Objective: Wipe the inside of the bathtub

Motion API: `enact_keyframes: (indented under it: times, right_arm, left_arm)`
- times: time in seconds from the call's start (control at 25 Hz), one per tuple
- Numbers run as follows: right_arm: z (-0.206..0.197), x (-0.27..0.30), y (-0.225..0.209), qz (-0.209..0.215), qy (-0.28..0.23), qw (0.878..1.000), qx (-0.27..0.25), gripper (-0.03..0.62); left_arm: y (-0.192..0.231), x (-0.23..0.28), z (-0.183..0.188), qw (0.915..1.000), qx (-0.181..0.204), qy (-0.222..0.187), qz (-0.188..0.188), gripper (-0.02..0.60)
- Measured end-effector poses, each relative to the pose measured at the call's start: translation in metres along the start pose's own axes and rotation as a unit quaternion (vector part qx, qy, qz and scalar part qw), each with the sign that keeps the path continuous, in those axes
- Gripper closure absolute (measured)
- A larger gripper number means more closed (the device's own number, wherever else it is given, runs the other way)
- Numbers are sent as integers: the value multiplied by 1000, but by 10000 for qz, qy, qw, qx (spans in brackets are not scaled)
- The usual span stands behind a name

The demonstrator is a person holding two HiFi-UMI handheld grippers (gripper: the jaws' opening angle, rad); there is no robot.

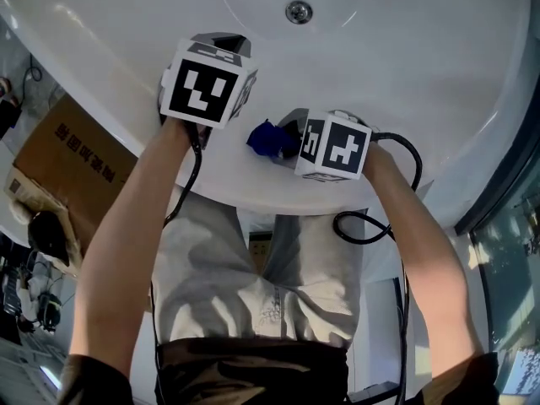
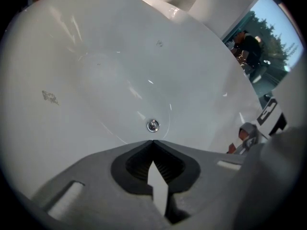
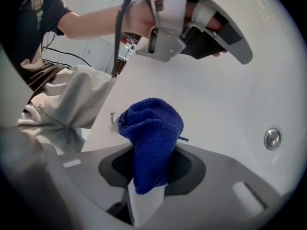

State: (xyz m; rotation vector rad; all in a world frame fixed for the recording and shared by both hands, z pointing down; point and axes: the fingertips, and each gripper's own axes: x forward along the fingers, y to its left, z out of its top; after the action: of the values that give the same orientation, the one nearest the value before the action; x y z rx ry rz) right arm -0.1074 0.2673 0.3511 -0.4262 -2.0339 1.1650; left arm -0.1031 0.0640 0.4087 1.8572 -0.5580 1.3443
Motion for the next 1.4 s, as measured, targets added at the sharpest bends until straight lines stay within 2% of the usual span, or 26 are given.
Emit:
enact_keyframes:
  times: [0.28,0.48,0.88,1.04,1.28,1.4]
  right_arm:
    - [19,-7,57,382,-305,9983,-322,462]
    - [29,-11,82,462,-408,9966,-538,462]
    - [34,-14,91,744,-553,9946,-456,464]
    - [38,-28,66,386,-861,9954,-180,462]
    - [29,-81,-17,-618,-1132,9908,422,461]
    - [23,-108,-56,-1156,-1143,9856,468,461]
  left_arm:
    - [-9,-1,5,10000,10,-27,-79,580]
    - [-18,1,2,9999,36,-8,-159,580]
    - [-22,7,0,9998,73,56,-166,580]
    - [-19,7,-1,9998,-121,76,-132,580]
    - [-16,13,3,9994,-293,20,-171,580]
    - [-19,17,4,9988,-425,-35,-219,580]
